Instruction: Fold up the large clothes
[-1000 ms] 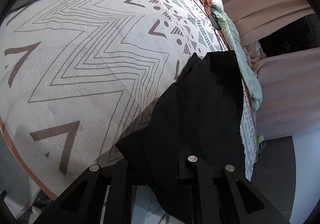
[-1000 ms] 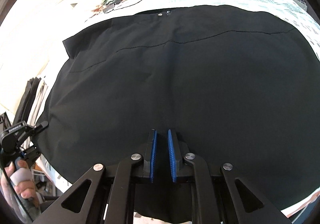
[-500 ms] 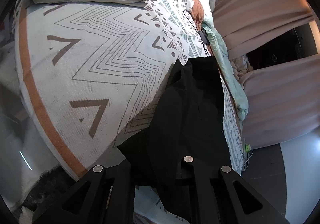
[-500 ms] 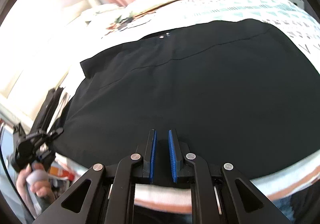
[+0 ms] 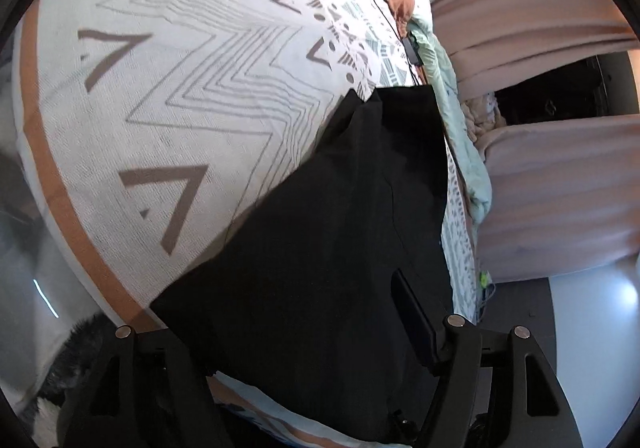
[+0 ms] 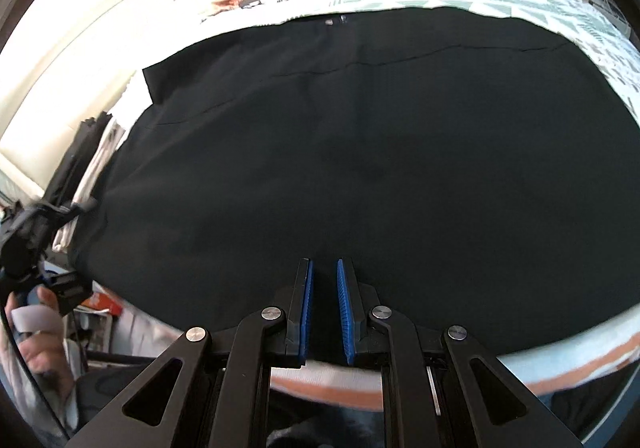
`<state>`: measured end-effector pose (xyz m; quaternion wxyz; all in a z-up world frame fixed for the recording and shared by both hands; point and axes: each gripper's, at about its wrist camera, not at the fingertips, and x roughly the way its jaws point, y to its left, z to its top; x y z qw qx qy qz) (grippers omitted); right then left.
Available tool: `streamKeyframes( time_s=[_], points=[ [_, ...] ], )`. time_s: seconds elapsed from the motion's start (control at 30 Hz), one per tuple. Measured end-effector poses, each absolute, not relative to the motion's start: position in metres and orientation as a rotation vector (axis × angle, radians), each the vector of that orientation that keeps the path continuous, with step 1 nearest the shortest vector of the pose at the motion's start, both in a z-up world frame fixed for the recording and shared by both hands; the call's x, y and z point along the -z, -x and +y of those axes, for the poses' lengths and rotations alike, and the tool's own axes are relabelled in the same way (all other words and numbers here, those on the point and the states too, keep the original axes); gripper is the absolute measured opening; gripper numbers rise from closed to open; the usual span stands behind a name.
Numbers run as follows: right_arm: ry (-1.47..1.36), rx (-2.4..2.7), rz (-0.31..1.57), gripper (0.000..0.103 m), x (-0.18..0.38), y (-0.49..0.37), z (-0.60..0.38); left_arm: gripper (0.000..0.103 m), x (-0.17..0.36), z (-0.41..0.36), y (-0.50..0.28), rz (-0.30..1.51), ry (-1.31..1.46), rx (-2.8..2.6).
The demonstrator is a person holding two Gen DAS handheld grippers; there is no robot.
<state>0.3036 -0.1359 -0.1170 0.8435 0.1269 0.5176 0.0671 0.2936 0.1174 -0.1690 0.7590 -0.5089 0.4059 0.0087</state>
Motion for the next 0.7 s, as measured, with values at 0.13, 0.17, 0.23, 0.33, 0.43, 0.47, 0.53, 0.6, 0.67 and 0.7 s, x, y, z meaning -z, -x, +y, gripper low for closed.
streamKeyframes(
  time_s=[0.13, 0.17, 0.23, 0.33, 0.43, 0.47, 0.53, 0.6, 0.67, 0.7],
  points=[
    [-0.233, -0.137, 1.095, 0.014, 0.118, -0.317, -0.128, 0.063, 0.184, 0.128, -0.291, 0.885, 1.202, -0.068],
    [-0.23, -0.14, 1.098, 0.014, 0.118, -0.323, -0.128, 0.061, 0.187, 0.129, -0.292, 0.886, 1.216, -0.076],
    [-0.237, -0.147, 1.103, 0.014, 0.118, -0.33, -0.129, 0.058, 0.186, 0.129, -0.292, 0.888, 1.21, -0.088],
    [-0.262, -0.156, 1.114, 0.013, 0.119, -0.348, -0.135, 0.055, 0.183, 0.124, -0.293, 0.882, 1.193, -0.102],
    [-0.27, -0.142, 1.121, 0.008, 0.12, -0.366, -0.141, 0.051, 0.186, 0.123, -0.289, 0.872, 1.216, -0.129],
    [-0.276, -0.138, 1.123, 0.007, 0.121, -0.371, -0.143, 0.048, 0.187, 0.124, -0.287, 0.864, 1.224, -0.141],
    [-0.275, -0.132, 1.125, 0.006, 0.121, -0.382, -0.143, 0.047, 0.189, 0.123, -0.285, 0.854, 1.238, -0.156],
    [-0.266, -0.13, 1.125, 0.005, 0.121, -0.392, -0.141, 0.047, 0.189, 0.122, -0.284, 0.847, 1.247, -0.165],
    [-0.262, -0.133, 1.125, 0.004, 0.122, -0.402, -0.14, 0.047, 0.189, 0.12, -0.283, 0.847, 1.25, -0.171],
    [-0.264, -0.137, 1.13, 0.002, 0.123, -0.407, -0.14, 0.047, 0.189, 0.119, -0.283, 0.85, 1.246, -0.173]
  ],
)
